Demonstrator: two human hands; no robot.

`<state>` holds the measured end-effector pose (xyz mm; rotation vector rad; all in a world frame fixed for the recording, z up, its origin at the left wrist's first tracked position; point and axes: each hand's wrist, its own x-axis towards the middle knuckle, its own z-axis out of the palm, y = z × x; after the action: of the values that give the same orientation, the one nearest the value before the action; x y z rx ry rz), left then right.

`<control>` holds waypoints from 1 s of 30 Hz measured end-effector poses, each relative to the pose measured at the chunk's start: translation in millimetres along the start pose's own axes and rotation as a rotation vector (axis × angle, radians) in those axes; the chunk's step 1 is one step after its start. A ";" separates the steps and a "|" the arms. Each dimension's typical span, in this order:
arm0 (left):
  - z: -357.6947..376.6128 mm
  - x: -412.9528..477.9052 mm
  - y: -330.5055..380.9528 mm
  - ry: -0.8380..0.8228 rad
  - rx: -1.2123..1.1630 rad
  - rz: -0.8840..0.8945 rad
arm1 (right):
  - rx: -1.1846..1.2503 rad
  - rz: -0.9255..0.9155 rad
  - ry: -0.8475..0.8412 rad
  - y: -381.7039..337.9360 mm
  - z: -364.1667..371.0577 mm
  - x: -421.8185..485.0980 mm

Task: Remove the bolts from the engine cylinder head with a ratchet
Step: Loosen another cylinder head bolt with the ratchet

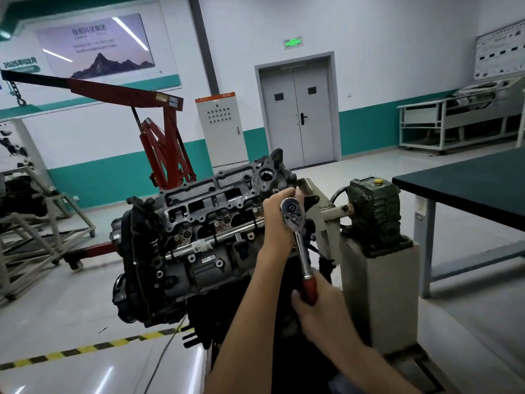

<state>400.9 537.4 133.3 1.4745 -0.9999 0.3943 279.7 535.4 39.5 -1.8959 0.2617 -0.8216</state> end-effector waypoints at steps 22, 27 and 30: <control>4.0 1.4 -1.0 0.046 0.014 -0.021 | -0.053 -0.031 -0.007 4.8 -3.1 5.2; -5.6 1.1 2.2 -0.080 -0.016 -0.010 | -0.193 -0.107 -0.087 4.1 -34.9 16.6; -16.1 3.6 5.2 -0.222 0.081 0.047 | -0.604 -0.273 -0.205 -0.6 -101.8 52.5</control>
<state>403.9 551.7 142.4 1.5956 -1.2085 0.3120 253.1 435.4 88.7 -2.6081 0.1302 -0.7709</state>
